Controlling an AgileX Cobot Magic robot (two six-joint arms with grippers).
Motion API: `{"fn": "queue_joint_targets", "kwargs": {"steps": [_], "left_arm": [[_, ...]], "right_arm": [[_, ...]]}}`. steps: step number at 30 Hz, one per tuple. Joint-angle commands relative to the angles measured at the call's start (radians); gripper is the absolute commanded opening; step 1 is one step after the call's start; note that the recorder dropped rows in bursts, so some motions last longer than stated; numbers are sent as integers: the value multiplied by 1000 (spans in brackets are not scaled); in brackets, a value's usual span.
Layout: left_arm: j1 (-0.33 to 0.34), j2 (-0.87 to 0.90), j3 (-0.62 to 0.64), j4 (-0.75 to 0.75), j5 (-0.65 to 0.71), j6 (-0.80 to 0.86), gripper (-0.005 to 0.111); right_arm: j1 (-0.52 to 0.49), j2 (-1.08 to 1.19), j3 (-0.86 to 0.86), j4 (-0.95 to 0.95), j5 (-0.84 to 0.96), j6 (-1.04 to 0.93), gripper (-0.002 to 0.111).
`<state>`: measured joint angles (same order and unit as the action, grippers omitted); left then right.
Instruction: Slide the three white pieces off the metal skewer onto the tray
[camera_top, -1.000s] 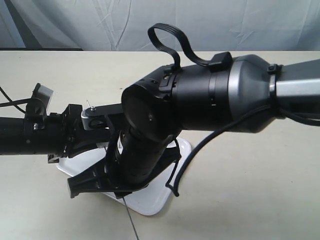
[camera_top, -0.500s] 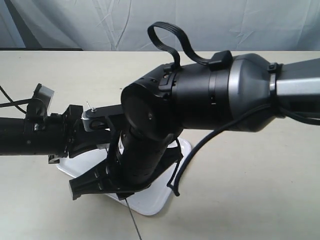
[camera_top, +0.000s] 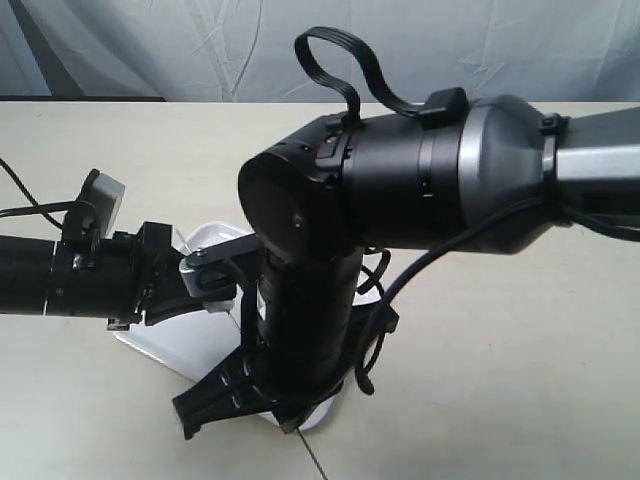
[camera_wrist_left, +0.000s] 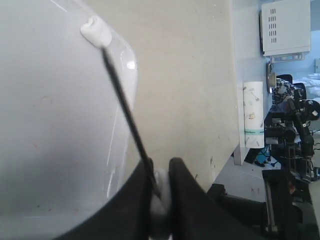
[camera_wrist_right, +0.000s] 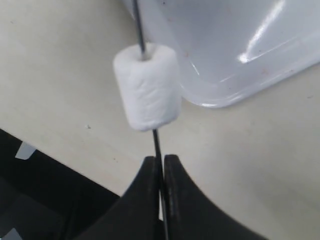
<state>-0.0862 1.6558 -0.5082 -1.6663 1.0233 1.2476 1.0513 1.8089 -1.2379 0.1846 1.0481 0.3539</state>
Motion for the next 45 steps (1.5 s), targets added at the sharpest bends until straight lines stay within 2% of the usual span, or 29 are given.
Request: {"fn": "queue_joint_targets", "kwargs": {"steps": [1, 6, 12, 20, 23, 27, 29, 36, 41, 45], "left_arm": [[12, -1, -31, -78, -95, 10, 8], [14, -1, -66, -78, -217, 10, 8], [16, -1, -87, -78, -252, -18, 8], [16, -1, -87, -78, -272, -18, 8], [16, -1, -87, -78, -272, -19, 13], [13, -1, -87, -47, -270, -47, 34], [13, -1, -87, -41, -263, -47, 41], [13, -1, -87, -41, -259, -47, 42], [13, -1, -87, -36, -255, -65, 42], [13, -1, -87, -18, -200, -95, 42]], "right_arm": [[-2, -1, 16, 15, 173, 11, -1], [-2, -1, 42, 30, 173, 11, -1], [-2, -1, 288, 33, 173, -4, -1], [-2, -28, 414, 15, 173, -14, -1], [-2, -42, 414, -4, 173, -14, -1], [-2, -63, 414, -23, 173, -14, -1], [-2, -79, 414, -38, 173, -14, -1], [-3, -174, 414, -169, 173, 34, -1], [-3, -245, 372, -178, 173, 39, -1], [-3, -243, 292, -172, 173, 42, -1]]}}
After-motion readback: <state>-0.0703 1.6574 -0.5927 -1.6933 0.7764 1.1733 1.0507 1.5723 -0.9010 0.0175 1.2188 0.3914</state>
